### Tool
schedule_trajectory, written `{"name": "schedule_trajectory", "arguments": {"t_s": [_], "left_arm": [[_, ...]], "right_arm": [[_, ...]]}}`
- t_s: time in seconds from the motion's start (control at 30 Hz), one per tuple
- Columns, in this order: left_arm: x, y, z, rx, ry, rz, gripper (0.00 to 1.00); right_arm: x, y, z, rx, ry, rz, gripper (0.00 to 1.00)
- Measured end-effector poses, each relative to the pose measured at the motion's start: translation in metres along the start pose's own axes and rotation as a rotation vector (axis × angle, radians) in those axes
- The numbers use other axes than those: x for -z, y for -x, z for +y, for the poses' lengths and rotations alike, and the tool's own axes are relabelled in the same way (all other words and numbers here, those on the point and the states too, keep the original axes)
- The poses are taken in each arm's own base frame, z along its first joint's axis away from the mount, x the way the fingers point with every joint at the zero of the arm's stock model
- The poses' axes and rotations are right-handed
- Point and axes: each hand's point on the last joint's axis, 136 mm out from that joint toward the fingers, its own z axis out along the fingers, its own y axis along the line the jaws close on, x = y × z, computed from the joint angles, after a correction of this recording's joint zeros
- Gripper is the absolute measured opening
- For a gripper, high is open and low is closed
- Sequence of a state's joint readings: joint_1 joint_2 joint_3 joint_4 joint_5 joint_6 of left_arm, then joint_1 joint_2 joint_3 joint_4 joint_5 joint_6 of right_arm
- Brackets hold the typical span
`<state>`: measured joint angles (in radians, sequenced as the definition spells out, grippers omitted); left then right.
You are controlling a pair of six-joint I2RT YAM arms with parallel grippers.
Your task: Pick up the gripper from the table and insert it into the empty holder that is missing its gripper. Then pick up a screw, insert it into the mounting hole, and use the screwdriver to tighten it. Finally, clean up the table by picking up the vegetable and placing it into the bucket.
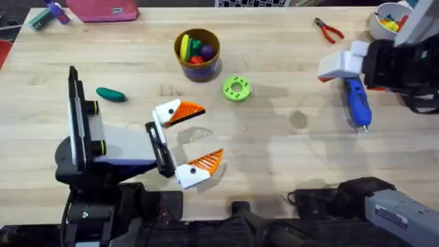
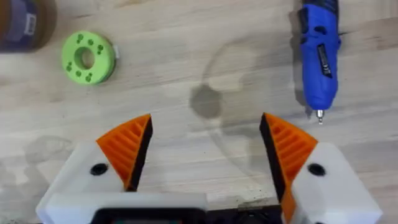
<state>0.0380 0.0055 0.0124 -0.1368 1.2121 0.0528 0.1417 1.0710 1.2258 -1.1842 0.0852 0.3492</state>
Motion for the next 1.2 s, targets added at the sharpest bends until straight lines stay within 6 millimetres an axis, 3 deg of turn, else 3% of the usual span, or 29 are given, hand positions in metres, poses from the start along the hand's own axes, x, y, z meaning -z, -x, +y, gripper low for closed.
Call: {"name": "schedule_trajectory", "arguments": {"t_s": [0.2,0.67,1.1,1.2], "left_arm": [[0.0,0.0,0.0,0.0,0.0,0.0,0.987],[0.0,0.0,0.0,0.0,0.0,0.0,0.987],[0.0,0.0,0.0,0.001,0.0,0.0,0.982],[0.0,0.0,0.0,-0.001,0.0,0.0,0.741]], "right_arm": [[-0.005,0.004,-0.011,-0.047,-0.027,0.011,0.994],[-0.019,0.004,-0.011,-0.047,-0.046,0.064,0.993],[-0.019,0.003,-0.011,-0.047,-0.047,0.067,0.994],[-0.019,0.004,-0.011,-0.047,-0.047,0.066,0.994]]}}
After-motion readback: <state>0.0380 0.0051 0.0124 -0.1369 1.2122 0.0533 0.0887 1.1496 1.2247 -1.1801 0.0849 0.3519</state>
